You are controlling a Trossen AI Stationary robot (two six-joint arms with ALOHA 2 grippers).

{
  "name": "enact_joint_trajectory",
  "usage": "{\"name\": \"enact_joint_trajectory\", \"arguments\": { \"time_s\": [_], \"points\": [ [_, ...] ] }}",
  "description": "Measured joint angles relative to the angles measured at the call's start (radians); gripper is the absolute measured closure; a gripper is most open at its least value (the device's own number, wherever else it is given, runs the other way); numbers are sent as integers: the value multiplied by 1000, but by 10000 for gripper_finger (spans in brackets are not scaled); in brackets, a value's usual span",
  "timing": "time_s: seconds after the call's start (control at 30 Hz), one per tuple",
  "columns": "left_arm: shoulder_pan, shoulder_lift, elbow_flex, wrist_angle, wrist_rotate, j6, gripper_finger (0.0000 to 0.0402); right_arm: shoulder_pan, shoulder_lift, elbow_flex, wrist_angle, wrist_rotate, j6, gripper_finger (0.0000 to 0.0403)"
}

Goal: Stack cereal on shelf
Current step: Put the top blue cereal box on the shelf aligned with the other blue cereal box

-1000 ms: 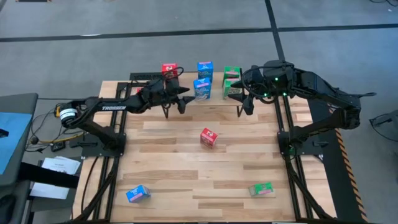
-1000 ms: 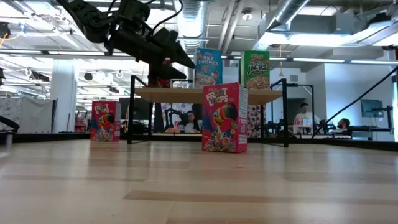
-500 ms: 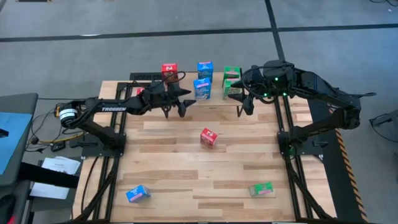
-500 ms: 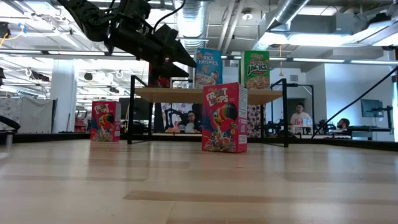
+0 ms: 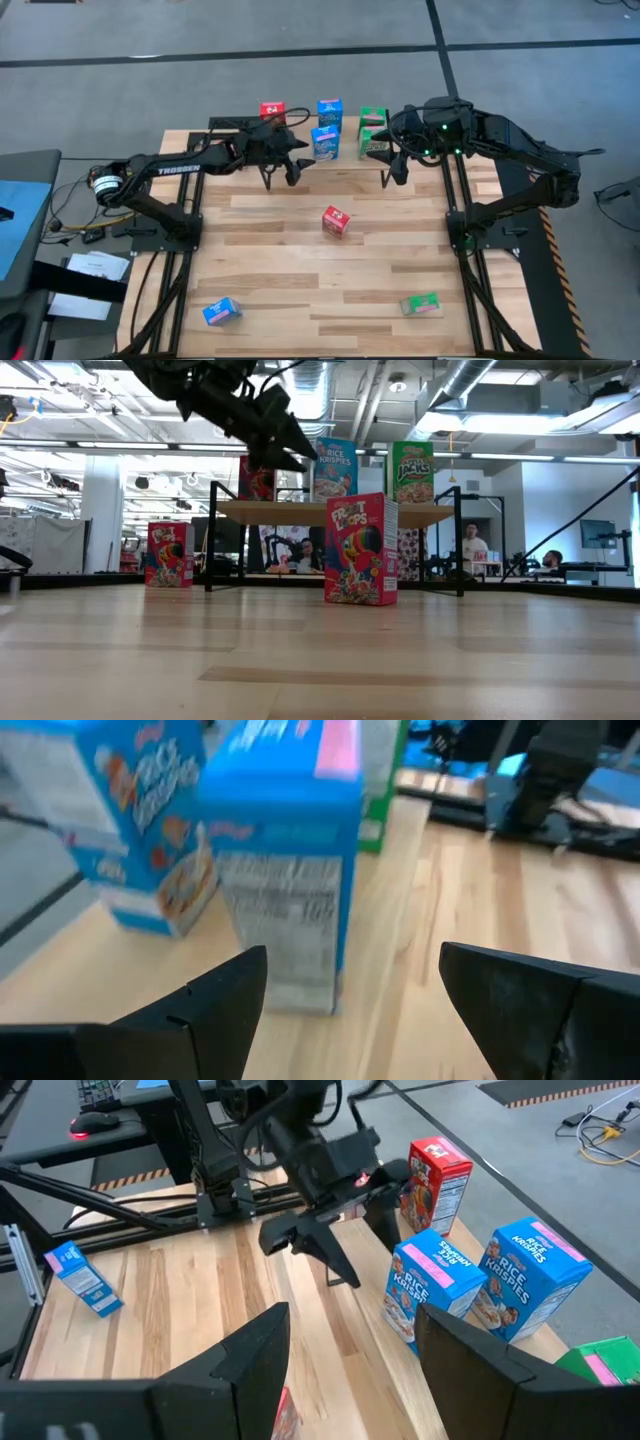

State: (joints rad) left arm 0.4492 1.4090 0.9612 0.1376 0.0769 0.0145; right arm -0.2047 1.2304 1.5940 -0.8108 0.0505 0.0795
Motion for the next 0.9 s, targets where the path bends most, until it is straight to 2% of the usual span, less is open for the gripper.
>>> {"name": "enact_joint_trajectory", "arguments": {
  "time_s": [0.13,0.27,0.5,0.9],
  "points": [
    [7,0,13,-53,-16,-66,116,0,0,0,0,-1,0,163],
    [10,4,13,-35,46,-78,116,0,0,0,0,-1,0,163],
    [-1,89,13,-4,78,-107,116,0,0,0,0,-1,0,163],
    [0,110,12,61,21,-100,116,0,0,0,0,0,0,163]
  ]
}}
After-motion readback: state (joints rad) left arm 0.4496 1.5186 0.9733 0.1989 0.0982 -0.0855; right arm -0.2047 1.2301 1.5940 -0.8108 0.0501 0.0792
